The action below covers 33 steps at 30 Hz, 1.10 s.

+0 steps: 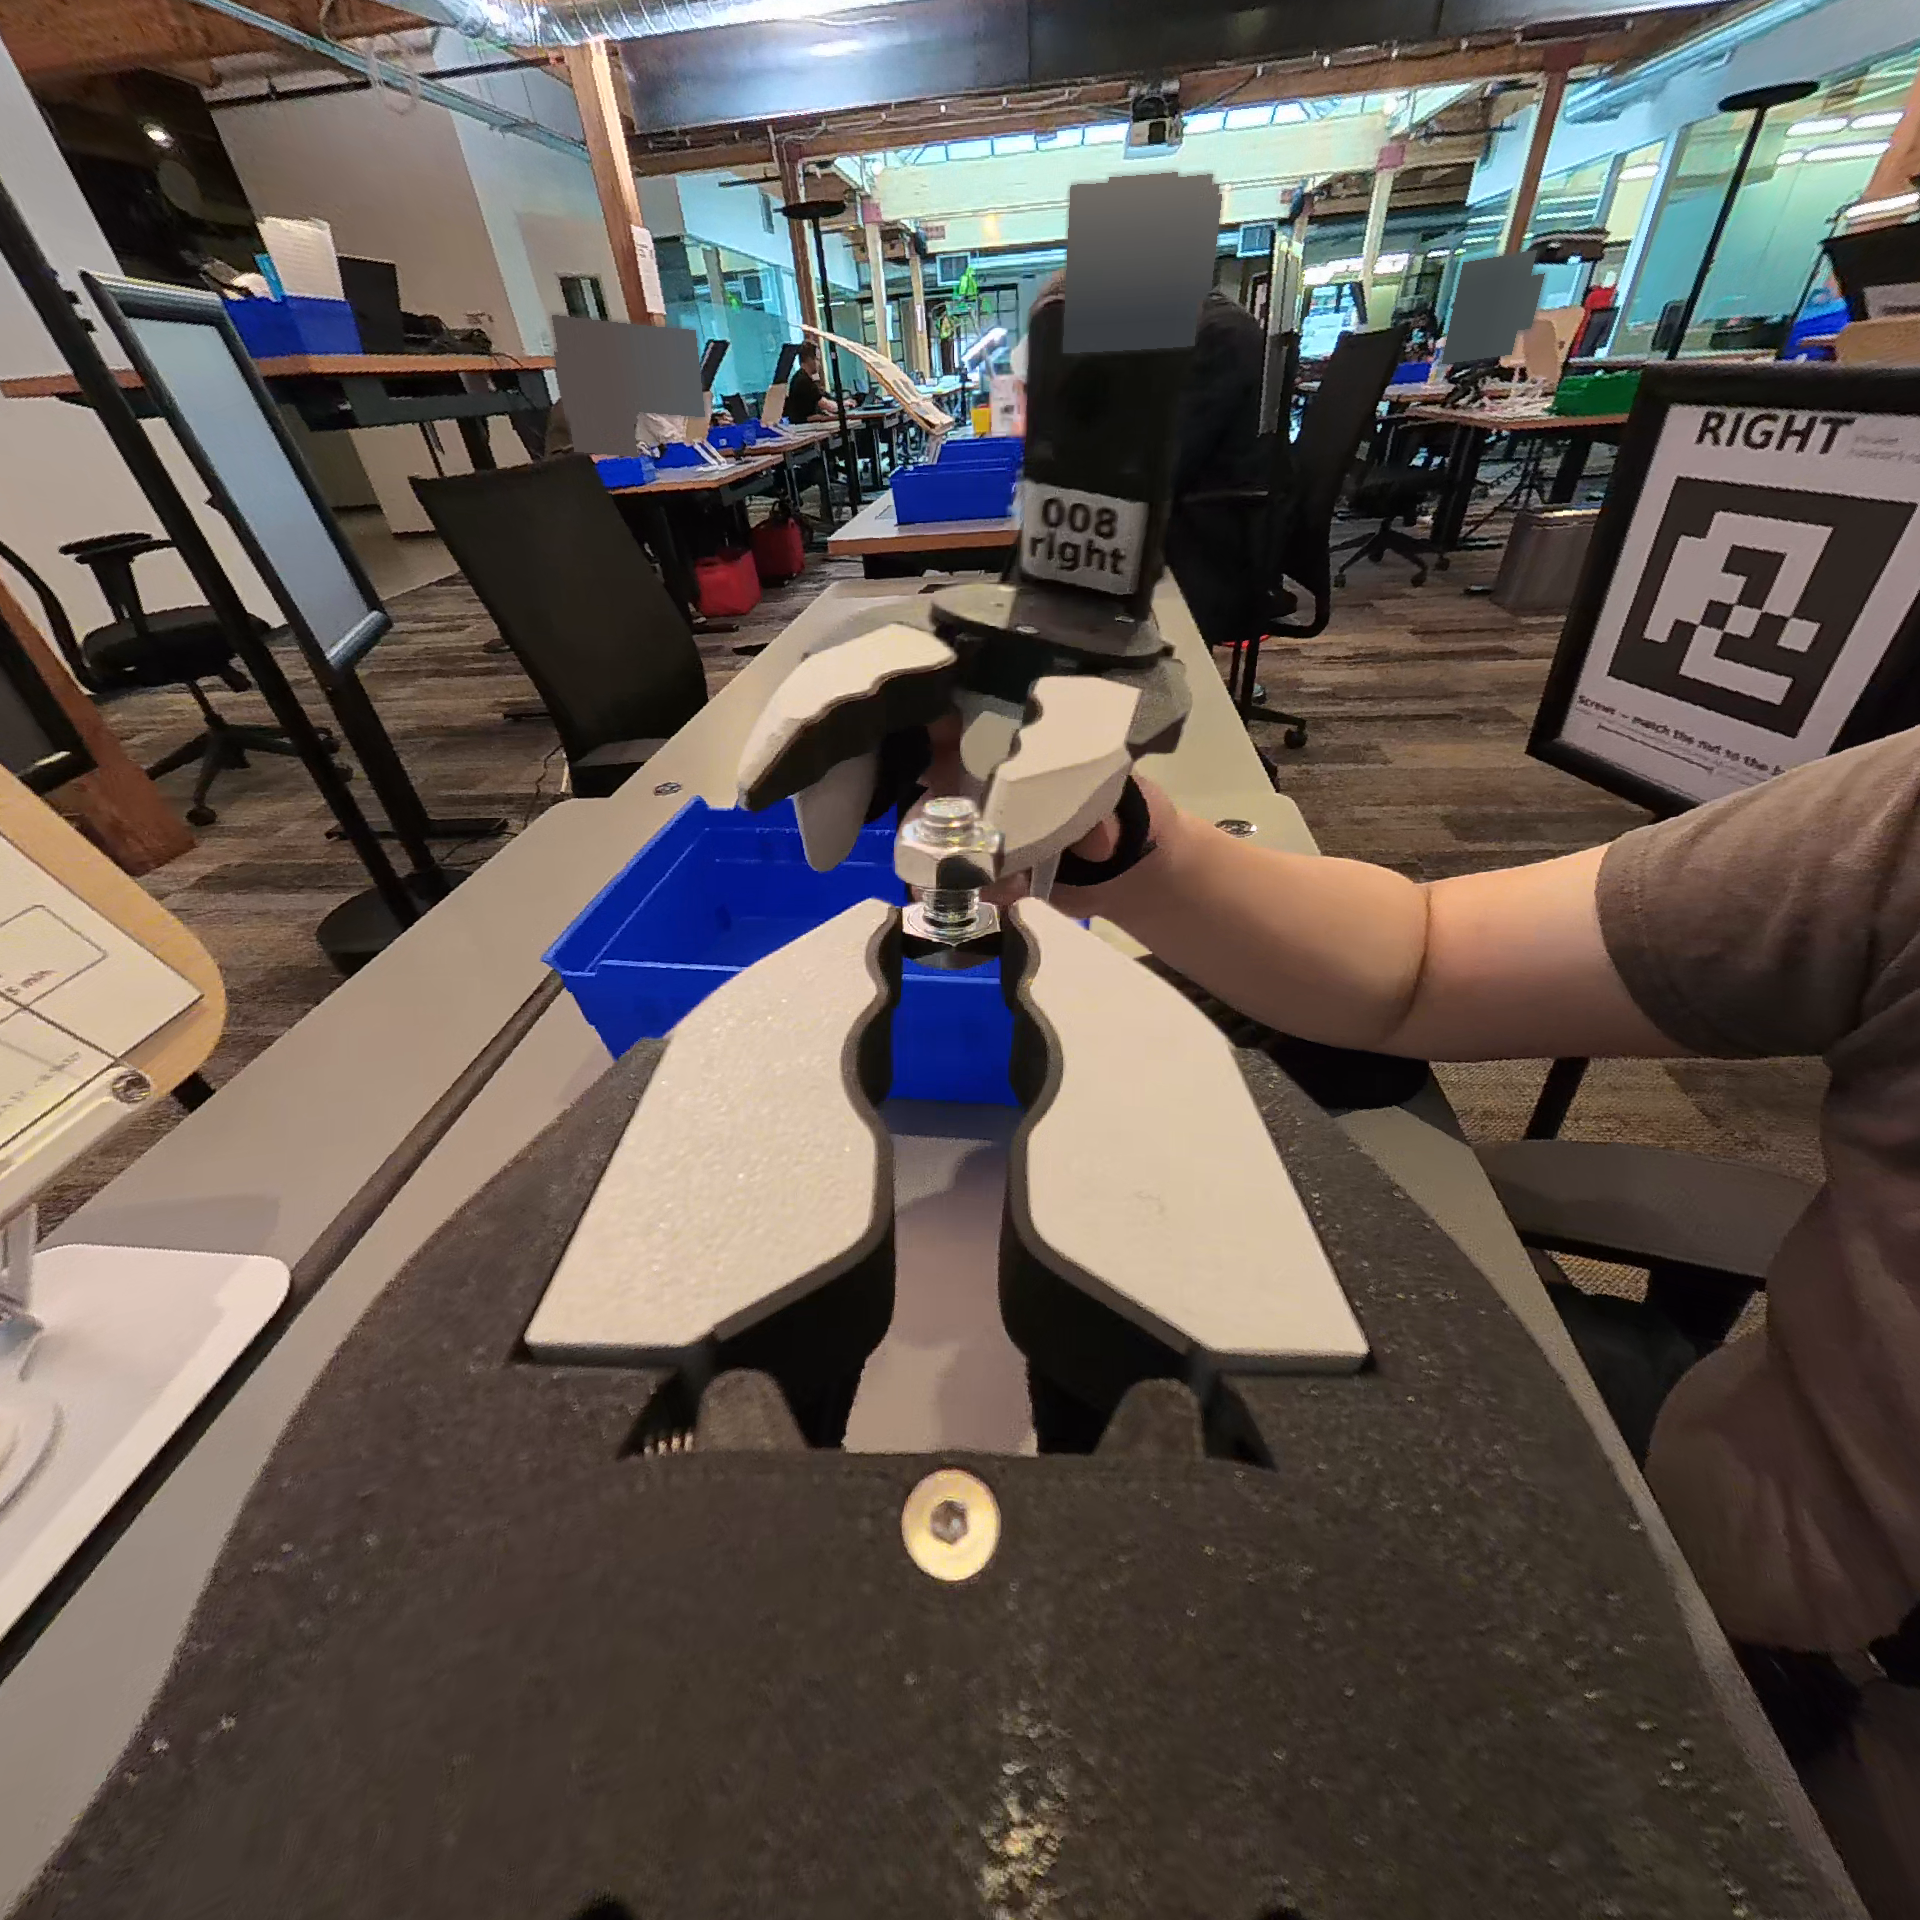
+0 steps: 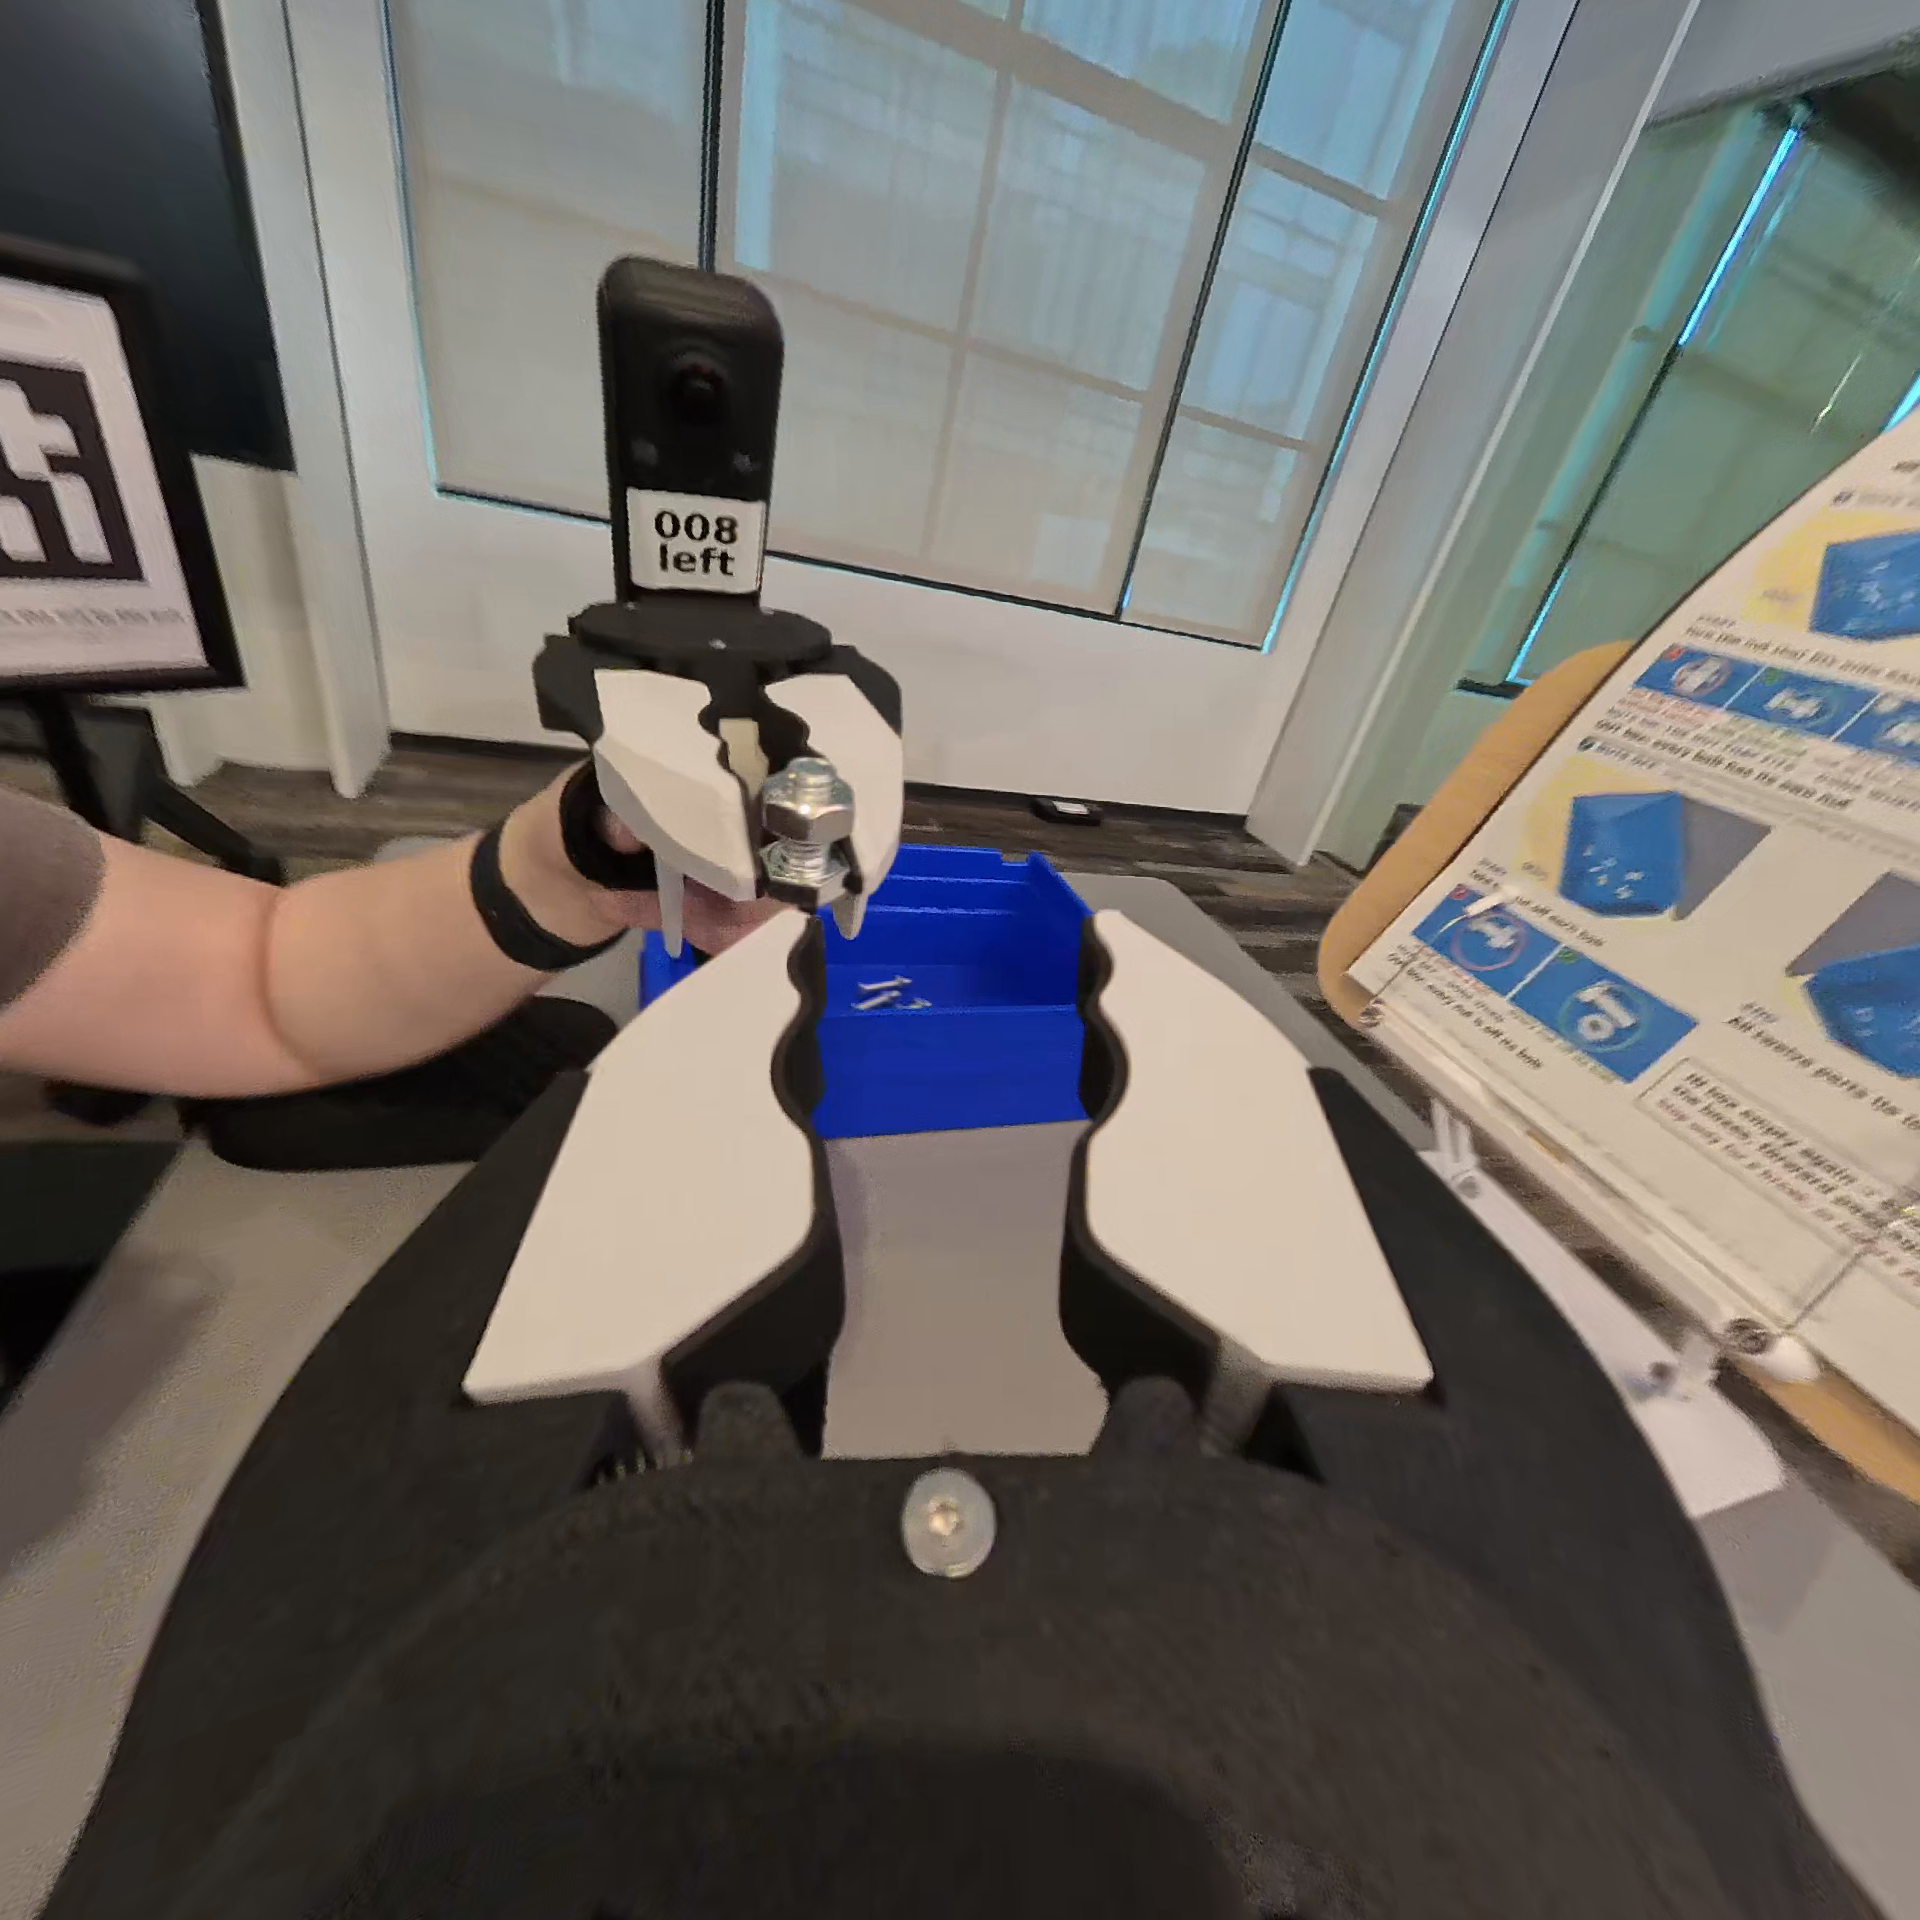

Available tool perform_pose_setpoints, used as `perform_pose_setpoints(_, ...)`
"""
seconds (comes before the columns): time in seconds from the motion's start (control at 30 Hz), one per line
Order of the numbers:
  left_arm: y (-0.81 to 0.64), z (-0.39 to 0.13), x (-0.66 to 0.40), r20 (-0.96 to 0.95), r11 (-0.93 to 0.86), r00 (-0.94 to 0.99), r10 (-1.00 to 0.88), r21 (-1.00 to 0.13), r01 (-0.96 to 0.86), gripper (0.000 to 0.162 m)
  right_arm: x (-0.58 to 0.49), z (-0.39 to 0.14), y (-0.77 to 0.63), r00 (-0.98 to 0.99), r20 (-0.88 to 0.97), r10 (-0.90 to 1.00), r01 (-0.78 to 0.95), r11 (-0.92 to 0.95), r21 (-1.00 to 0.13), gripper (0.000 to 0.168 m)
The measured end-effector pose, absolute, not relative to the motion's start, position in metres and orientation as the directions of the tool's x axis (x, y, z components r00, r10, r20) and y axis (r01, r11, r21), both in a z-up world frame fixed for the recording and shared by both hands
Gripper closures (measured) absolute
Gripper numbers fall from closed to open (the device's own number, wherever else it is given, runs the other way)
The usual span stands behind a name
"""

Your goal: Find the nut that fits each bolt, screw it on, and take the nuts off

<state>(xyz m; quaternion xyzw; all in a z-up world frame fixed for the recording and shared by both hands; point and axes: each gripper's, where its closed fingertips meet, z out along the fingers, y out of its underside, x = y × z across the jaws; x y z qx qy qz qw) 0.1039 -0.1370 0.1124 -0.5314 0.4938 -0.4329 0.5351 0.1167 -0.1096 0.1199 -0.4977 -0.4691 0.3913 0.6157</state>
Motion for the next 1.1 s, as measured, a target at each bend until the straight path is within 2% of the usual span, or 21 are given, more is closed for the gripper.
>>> perform_pose_setpoints(0.13, -0.135, 0.109, 0.105, -0.098, 0.085, 0.155, -0.983, -0.992, -0.089, 0.145, 0.109, 0.116, -0.119, 0.255, 0.305, 0.918, 0.051, 0.303, -0.952, 0.121)
perform_pose_setpoints(0.27, -0.134, 0.104, 0.108, -0.129, 0.112, 0.16, -0.979, -0.987, -0.113, 0.145, 0.106, 0.121, -0.126, 0.266, 0.301, 0.916, 0.037, 0.303, -0.952, 0.121)
perform_pose_setpoints(0.47, -0.126, 0.1, 0.105, -0.139, 0.115, 0.191, -0.972, -0.984, -0.133, 0.145, 0.116, 0.128, -0.109, 0.444, 0.38, 0.811, 0.133, 0.36, -0.923, 0.124)
perform_pose_setpoints(0.63, -0.118, 0.098, 0.101, -0.124, 0.097, 0.209, -0.97, -0.986, -0.134, 0.145, 0.118, 0.121, -0.099, 0.505, 0.542, 0.672, 0.296, 0.455, -0.84, 0.125)
perform_pose_setpoints(0.87, -0.113, 0.102, 0.093, -0.118, 0.09, 0.233, -0.965, -0.988, -0.128, 0.145, 0.115, 0.111, -0.093, 0.477, 0.715, 0.511, 0.47, 0.539, -0.699, 0.125)
perform_pose_setpoints(1.1, -0.109, 0.106, 0.086, -0.113, 0.086, 0.25, -0.962, -0.99, -0.116, 0.145, 0.11, 0.1, -0.09, 0.422, 0.8, 0.426, 0.57, 0.561, -0.6, 0.125)
